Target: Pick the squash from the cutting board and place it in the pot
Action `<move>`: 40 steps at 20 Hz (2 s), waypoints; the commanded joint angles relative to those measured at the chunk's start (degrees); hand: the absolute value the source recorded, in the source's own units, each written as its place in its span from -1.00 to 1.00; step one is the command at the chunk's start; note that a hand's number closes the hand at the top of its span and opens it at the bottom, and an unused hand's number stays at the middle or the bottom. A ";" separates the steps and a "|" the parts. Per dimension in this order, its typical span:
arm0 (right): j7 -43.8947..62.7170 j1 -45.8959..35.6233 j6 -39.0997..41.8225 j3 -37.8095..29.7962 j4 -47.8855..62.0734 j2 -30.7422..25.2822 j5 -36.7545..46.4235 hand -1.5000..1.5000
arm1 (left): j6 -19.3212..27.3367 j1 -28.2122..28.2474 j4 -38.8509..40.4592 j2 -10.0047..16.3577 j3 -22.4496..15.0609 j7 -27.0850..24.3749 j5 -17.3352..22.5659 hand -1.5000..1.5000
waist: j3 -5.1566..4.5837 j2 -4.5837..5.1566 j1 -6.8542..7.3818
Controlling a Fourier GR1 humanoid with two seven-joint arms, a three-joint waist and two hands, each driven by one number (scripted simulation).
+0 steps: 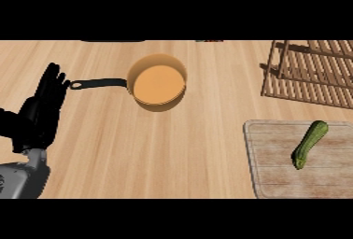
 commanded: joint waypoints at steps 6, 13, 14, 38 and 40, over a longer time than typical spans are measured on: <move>24.64 -6.92 8.52 10.84 -9.76 -3.82 5.88 -1.00 | 0.38 -0.03 -0.67 -1.45 -0.33 0.45 -1.58 0.00 | 0.07 0.06 0.39; 32.00 -2.99 7.28 9.96 -18.37 4.81 9.21 -1.00 | -2.26 1.13 -4.60 0.37 4.85 5.21 -1.17 0.00 | 0.14 -0.13 -0.42; 28.21 -8.39 10.15 10.32 -10.50 5.36 11.29 -1.00 | -5.94 -0.95 4.56 -1.85 5.60 -2.64 -0.42 0.00 | 0.14 0.09 -0.24; 25.71 -11.46 10.07 4.85 2.90 18.40 33.47 -1.00 | -8.36 0.11 -2.37 -6.62 9.20 4.72 -6.67 0.00 | 0.16 0.00 -0.24; 21.85 -10.17 5.36 6.52 7.21 21.68 36.18 -1.00 | -6.32 1.34 -3.19 -9.06 7.07 3.20 -8.94 0.00 | 0.18 0.02 -0.14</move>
